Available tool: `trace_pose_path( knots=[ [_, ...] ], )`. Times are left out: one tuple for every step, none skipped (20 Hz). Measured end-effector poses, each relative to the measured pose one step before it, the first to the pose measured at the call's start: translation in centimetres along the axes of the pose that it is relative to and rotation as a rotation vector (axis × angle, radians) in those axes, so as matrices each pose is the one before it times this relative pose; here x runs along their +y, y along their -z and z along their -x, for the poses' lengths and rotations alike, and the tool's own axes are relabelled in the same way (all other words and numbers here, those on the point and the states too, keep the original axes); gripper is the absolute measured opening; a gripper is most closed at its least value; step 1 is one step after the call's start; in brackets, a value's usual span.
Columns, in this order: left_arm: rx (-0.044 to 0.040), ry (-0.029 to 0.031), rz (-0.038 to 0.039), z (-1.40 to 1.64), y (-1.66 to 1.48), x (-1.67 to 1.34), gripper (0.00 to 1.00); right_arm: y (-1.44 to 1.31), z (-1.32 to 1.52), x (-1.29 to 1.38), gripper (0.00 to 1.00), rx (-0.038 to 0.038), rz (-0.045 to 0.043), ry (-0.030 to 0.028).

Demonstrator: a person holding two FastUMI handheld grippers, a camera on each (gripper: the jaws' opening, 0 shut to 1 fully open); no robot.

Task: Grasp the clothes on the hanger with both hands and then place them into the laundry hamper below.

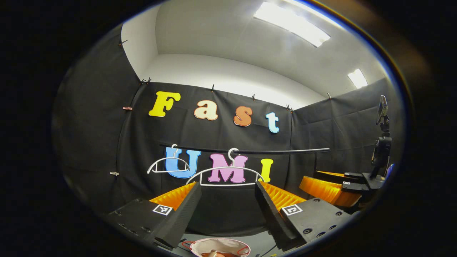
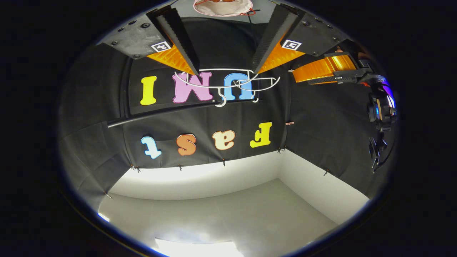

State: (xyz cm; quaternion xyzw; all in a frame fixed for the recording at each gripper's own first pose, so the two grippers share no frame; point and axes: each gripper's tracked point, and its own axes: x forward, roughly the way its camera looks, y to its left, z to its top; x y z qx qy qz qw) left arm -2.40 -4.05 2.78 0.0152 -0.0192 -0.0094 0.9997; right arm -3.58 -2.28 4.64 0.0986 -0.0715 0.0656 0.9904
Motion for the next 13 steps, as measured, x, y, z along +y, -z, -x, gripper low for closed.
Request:
trace_pose_path(
  knots=[
    [0.00485,-0.00207,0.00041,-0.059,0.179,0.072,0.95,0.079,-0.008,0.021,0.96,0.00158,0.0007,0.00047],
    [0.00435,-0.0015,0.00187,0.056,0.03,-0.025,0.95,-0.002,0.013,0.092,0.96,0.00178,-0.00002,-0.00014],
    [0.00082,-0.00116,0.00053,0.094,-0.037,-0.052,0.95,-0.188,0.193,0.137,0.96,-0.00452,-0.00277,-0.00167],
    [-0.00203,-0.00346,-0.00131,0.126,-0.098,-0.032,0.95,-0.196,0.002,0.185,0.99,-0.00688,-0.00555,-0.00334],
    [-0.0042,-0.00235,-0.00106,0.178,-0.069,-0.048,0.95,-0.157,0.123,0.245,0.96,-0.0047,-0.00346,-0.00474],
    [-0.00435,0.00022,-0.00082,0.065,-0.122,-0.074,0.95,-0.017,0.164,0.087,0.99,-0.00144,0.00282,-0.00171],
    [-0.00127,0.00206,-0.00216,0.077,0.024,-0.064,0.95,0.101,0.003,-0.088,0.96,0.00297,0.0076,0.00524],
    [-0.00147,0.00172,-0.0037,0.083,-0.098,-0.036,0.95,0.179,0.09,-0.227,0.96,0.00575,0.00617,0.0059],
    [-0.00123,-0.00026,-0.00232,0.028,0.004,0.116,0.95,0.245,0.021,0.046,0.96,0.00714,-0.00107,0.00161],
    [-0.00061,0.00003,0.00235,0.082,-0.05,0.035,0.95,0.259,-0.073,0.088,0.96,0.00664,-0.00465,0.00134],
    [0.00009,0.00187,0.00533,0.045,0.027,0.015,0.95,0.193,0.017,0.156,0.96,0.00499,-0.00331,-0.00116],
    [0.00224,0.0014,0.00543,0.063,-0.041,0.042,0.95,0.035,-0.029,0.074,0.96,0.00212,0.00106,0.00156],
    [0.00191,-0.00163,0.003,0.044,0.116,0.29,0.95,-0.035,0.071,-0.022,0.96,0.00047,0.00328,0.00147]
  ],
)
